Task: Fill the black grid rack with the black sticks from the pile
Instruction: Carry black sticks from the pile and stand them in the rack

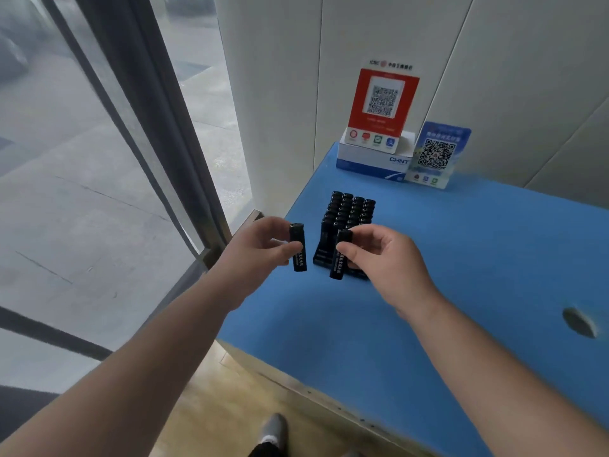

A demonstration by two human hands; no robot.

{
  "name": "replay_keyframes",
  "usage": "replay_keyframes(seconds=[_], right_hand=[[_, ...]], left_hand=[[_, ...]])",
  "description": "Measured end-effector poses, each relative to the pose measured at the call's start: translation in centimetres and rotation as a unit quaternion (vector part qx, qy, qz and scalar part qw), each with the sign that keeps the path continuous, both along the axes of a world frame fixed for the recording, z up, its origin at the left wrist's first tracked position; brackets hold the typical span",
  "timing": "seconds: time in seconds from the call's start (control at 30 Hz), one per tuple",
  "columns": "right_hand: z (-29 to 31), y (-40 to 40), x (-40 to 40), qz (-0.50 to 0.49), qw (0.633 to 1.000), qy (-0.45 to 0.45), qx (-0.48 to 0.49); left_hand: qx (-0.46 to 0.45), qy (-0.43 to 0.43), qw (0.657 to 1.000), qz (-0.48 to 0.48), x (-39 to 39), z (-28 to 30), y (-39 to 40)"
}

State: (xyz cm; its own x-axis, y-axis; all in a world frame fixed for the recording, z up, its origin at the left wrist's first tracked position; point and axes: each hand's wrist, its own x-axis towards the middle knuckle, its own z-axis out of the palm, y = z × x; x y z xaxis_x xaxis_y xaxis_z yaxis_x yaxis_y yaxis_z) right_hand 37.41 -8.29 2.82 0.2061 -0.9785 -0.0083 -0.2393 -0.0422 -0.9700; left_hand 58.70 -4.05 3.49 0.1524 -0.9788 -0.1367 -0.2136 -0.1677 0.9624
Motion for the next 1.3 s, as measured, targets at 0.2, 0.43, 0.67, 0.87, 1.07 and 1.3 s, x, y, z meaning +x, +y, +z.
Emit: replay_keyframes(seconds=[0.2,0.43,0.67,0.87,1.07,1.3], right_hand=[[-0.7,-0.8,0.5,-0.073,0.997,0.037,-0.013],[-1.5,-0.2,1.5,-0.162,0.985,0.062,-0.017],[-2.0,-0.1,1.9,-0.207,0.975,0.07,-0.028],[-2.5,-0.9,2.9,-0.214,0.972,0.092,-0.036],[-2.8,-1.2,3.7,-0.213,0.97,0.108,-0.046],[-3.6,-1.7,4.2,-0.224,0.964,0.126,-0.066]], left_hand=[[0.019,-0.06,0.997,-0.041,0.9,-2.0,-3.8],[-0.063,-0.146,0.981,-0.113,0.4,-3.7,-7.2],[-0.124,-0.228,0.949,-0.176,0.6,-5.3,-8.8],[-0.142,-0.262,0.933,-0.201,0.6,-5.4,-9.5],[-0.149,-0.286,0.922,-0.215,0.8,-5.3,-9.7],[-0.165,-0.338,0.899,-0.226,0.7,-5.2,-10.1]])
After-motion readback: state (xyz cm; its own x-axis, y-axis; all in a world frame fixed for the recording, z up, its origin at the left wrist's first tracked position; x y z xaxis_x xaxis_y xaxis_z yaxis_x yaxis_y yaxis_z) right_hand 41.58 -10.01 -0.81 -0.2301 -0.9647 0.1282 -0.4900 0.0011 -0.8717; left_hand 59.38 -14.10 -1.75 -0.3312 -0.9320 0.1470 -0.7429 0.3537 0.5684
